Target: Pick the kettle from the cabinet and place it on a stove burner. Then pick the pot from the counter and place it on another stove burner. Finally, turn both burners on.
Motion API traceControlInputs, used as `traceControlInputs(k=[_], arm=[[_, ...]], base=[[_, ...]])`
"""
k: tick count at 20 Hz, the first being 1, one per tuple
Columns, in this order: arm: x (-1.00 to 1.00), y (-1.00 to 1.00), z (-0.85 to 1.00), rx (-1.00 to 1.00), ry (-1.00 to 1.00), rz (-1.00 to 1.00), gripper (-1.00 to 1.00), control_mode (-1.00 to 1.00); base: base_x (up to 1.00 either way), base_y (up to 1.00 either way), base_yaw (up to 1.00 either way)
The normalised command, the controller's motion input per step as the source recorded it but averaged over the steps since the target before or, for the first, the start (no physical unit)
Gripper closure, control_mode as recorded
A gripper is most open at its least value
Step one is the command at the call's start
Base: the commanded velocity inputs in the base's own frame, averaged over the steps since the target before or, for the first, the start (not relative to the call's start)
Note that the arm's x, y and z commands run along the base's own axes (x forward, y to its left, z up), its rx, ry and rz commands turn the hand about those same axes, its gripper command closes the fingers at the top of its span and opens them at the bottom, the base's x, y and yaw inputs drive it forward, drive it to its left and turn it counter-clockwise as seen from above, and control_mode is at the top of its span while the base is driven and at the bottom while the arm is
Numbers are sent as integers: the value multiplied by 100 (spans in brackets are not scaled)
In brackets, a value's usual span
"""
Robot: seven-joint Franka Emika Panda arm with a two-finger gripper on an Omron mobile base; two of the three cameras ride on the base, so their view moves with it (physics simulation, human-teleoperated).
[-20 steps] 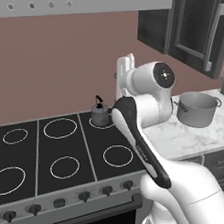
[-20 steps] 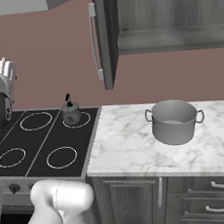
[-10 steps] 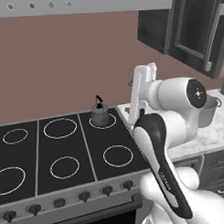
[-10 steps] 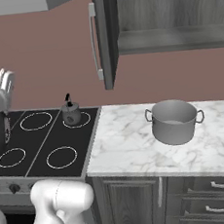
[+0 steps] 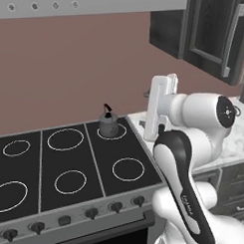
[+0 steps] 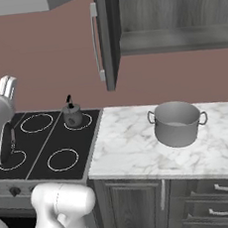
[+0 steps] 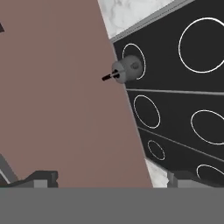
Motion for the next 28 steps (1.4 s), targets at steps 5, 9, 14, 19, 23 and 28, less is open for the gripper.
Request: traceControlInputs(k=[5, 9, 14, 19, 23, 28], arm=[[0, 0, 0, 0, 0, 0, -100, 100], [0, 0, 0, 0, 0, 0, -100, 100], [0, 0, 0, 0, 0, 0, -100, 100], [0, 0, 0, 0, 0, 0, -100, 100], [0, 0, 0, 0, 0, 0, -100, 100], [0, 0, 0, 0, 0, 0, -100, 100]], base=[[-55, -27, -8], [-76, -30, -12], [-70, -50, -14], [-48, -70, -11], [-36, -73, -7], [-24, -72, -4]])
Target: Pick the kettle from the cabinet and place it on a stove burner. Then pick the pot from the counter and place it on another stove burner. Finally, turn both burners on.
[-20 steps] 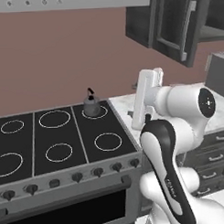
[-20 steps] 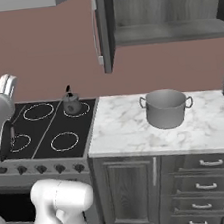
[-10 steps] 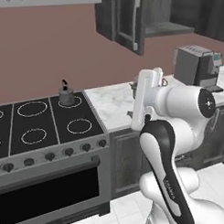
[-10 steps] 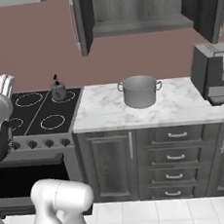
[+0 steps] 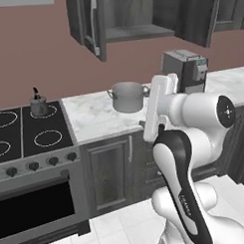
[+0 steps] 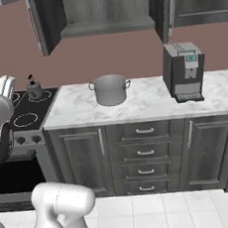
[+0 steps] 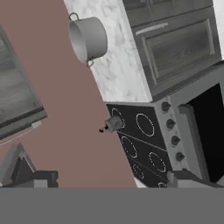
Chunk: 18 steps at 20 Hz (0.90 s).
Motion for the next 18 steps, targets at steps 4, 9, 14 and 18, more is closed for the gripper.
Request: traceControlInputs(k=[4, 9, 14, 18], arm=[[0, 0, 0, 0, 0, 0, -100, 100], [0, 0, 0, 0, 0, 0, -100, 100], [0, 0, 0, 0, 0, 0, -100, 100], [0, 0, 0, 0, 0, 0, -100, 100]], base=[[-15, -69, -2], [0, -57, 0], [20, -50, 0], [38, -43, 2]])
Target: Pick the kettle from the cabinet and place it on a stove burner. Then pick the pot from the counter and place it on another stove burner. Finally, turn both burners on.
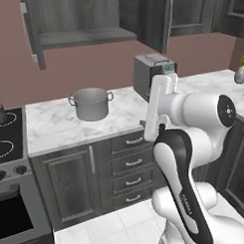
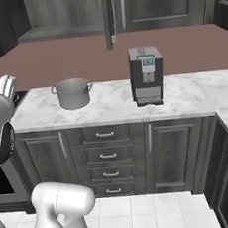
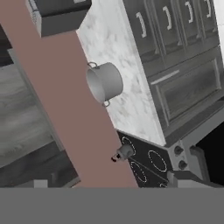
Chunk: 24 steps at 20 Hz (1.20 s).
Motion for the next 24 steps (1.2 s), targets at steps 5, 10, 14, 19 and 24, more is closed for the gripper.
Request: traceControlInputs(k=[5, 10, 14, 19, 24], arm=[[0, 0, 0, 0, 0, 0, -100, 100], [0, 0, 0, 0, 0, 0, -100, 100], [0, 0, 0, 0, 0, 0, -100, 100], [0, 0, 0, 0, 0, 0, -100, 100], [0, 0, 0, 0, 0, 0, -100, 100]], base=[[76, -3, 10], [80, 0, 10], [78, 0, 10], [71, 0, 11], [33, 0, 6]])
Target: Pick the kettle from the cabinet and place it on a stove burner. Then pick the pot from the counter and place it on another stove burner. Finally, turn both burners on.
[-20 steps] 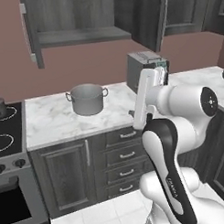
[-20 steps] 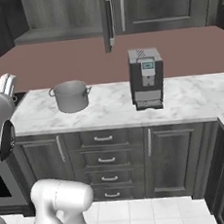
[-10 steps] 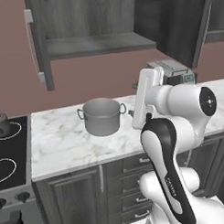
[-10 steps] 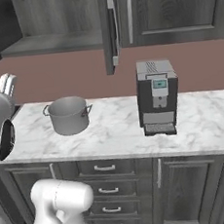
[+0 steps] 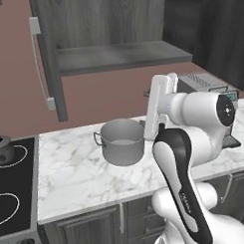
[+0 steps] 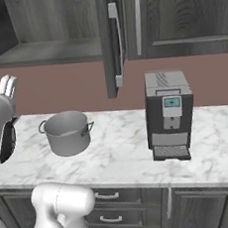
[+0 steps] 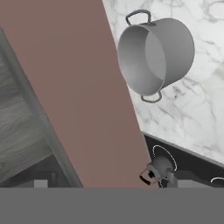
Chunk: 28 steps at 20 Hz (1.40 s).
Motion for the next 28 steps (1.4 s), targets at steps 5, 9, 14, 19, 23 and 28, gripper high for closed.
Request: traceControlInputs(k=[5, 9, 14, 19, 23, 28], arm=[[11, 1, 0, 0, 0, 0, -100, -100], [30, -1, -10, -1, 12, 1, -100, -100], [22, -13, -19, -4, 9, 3, -100, -100], [5, -10, -21, -4, 11, 3, -100, -100], [5, 0, -21, -12, 14, 8, -100, -100], [1, -3, -28, -12, 4, 10, -100, -100]], base=[[0, 0, 0], [0, 0, 0], [0, 0, 0], [0, 0, 0], [0, 0, 0], [0, 0, 0]])
